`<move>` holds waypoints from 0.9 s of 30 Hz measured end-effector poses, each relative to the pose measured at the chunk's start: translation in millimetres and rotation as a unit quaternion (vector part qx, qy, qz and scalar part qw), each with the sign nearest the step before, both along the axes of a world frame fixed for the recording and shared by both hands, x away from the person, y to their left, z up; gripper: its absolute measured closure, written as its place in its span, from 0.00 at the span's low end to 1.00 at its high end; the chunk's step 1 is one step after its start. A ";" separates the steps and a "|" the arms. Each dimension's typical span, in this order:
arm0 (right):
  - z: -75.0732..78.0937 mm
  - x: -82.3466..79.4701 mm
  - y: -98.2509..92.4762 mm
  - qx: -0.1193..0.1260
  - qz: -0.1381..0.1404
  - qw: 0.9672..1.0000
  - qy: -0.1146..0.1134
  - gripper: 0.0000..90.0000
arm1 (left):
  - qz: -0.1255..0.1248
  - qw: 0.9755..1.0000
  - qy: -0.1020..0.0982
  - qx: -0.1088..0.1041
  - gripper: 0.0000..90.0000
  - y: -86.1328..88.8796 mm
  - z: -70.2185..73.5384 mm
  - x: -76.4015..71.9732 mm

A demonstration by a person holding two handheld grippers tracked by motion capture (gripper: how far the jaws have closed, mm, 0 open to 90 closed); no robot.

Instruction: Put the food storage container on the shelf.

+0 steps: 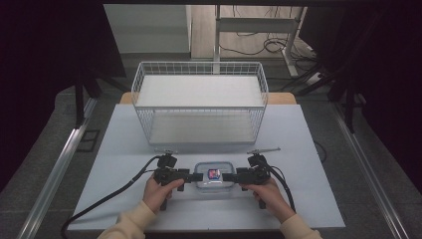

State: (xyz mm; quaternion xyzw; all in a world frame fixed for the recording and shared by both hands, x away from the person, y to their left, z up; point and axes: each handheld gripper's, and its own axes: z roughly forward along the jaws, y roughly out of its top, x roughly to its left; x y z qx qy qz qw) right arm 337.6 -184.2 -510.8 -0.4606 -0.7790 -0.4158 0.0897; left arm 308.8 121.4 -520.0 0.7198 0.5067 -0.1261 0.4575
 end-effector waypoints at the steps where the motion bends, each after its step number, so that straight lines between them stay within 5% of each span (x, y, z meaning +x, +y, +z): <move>1: 0.0 0.0 0.0 0.000 0.000 1.000 0.000 0.17 | 0.000 1.000 0.002 0.001 0.21 -0.5 -1.1 0.2; 9: -5.1 -1.7 4.6 0.008 0.010 1.000 0.016 0.27 | -0.021 0.999 0.033 -0.031 0.37 -5.1 -11.2 0.8; 13: -4.2 -2.3 2.9 0.015 -0.002 1.000 0.021 0.34 | -0.019 0.998 0.045 -0.029 0.40 -5.8 -13.5 0.2; 20: -4.0 -0.2 -4.8 0.039 -0.018 0.998 0.043 0.45 | -0.015 0.998 0.049 -0.030 0.44 -4.9 -12.0 -0.8; 27: -1.6 -5.3 -9.0 0.049 -0.023 0.998 0.035 0.50 | -0.008 0.998 0.044 -0.042 0.52 -0.6 -10.4 -5.2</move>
